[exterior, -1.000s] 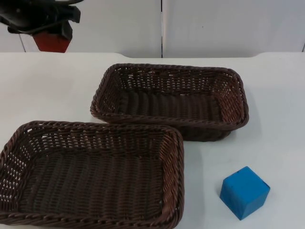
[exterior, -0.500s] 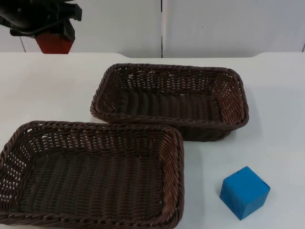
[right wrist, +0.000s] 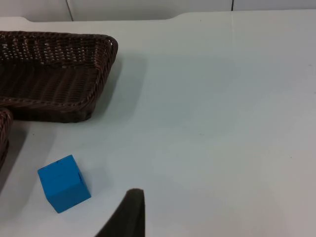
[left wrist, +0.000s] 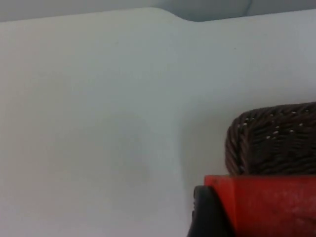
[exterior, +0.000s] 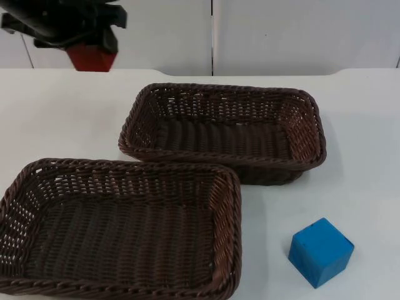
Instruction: Pick up one cube with the left hand and place it into the upper basket. Pick up one cube with the right hand and place it into the lower basket.
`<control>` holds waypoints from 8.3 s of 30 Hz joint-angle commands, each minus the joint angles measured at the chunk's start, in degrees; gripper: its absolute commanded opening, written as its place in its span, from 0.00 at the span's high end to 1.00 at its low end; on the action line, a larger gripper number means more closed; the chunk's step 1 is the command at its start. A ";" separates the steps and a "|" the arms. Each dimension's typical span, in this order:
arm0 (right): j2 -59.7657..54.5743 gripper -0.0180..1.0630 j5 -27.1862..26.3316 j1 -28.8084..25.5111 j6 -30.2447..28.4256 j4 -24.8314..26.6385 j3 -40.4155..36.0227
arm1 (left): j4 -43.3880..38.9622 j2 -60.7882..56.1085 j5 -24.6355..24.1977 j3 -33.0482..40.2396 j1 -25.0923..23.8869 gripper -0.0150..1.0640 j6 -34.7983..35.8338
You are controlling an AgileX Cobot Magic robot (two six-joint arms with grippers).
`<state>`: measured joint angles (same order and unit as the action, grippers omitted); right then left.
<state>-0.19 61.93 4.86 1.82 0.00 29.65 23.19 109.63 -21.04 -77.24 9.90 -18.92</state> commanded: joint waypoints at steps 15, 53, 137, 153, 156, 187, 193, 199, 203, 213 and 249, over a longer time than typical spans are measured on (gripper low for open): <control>0.19 0.01 -0.17 -0.25 -0.12 0.00 -0.07 | 0.72 -0.50 3.07 -0.12 9.71 0.99 -1.82; 0.19 0.01 -0.17 -0.25 -0.12 0.00 -0.07 | 0.20 14.39 13.81 -0.12 14.28 0.99 -3.37; 0.19 0.01 -0.17 -0.25 -0.37 0.00 -0.07 | 3.14 -36.95 -10.52 12.04 14.69 0.01 -3.22; 0.19 0.01 -0.17 -0.25 -0.37 0.00 -0.07 | 2.30 -53.94 -14.06 27.25 14.69 0.01 -3.33; 0.19 0.01 -0.17 -0.25 -0.37 0.00 -0.07 | 2.30 -56.36 -14.18 29.11 14.69 0.01 -3.33; 0.19 0.01 -0.28 -0.25 -0.36 0.39 -0.07 | 0.14 -65.72 -16.12 33.09 14.69 0.01 -3.33; 0.19 0.01 -0.39 -0.25 -0.36 0.00 -0.07 | 0.14 -65.72 -16.25 33.09 14.69 0.01 -3.33; 0.19 0.01 -0.41 -0.25 0.05 0.39 -0.07 | 0.14 -65.72 -16.25 33.09 14.69 0.01 -3.33; -5.64 0.01 -0.63 -0.25 0.62 0.39 1.52 | 0.14 -65.72 -16.25 33.09 14.69 0.01 -3.33; -21.25 0.01 -2.81 -0.25 0.51 0.39 5.93 | 1.35 -65.72 -16.26 33.09 14.69 0.01 -3.33; -63.31 0.01 -15.13 4.91 -2.90 9.64 10.87 | 1.24 -65.72 -16.27 33.09 14.69 0.01 -3.33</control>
<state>-62.90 48.84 7.87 -0.65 9.37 40.05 23.71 44.23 -37.30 -44.43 24.45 -22.24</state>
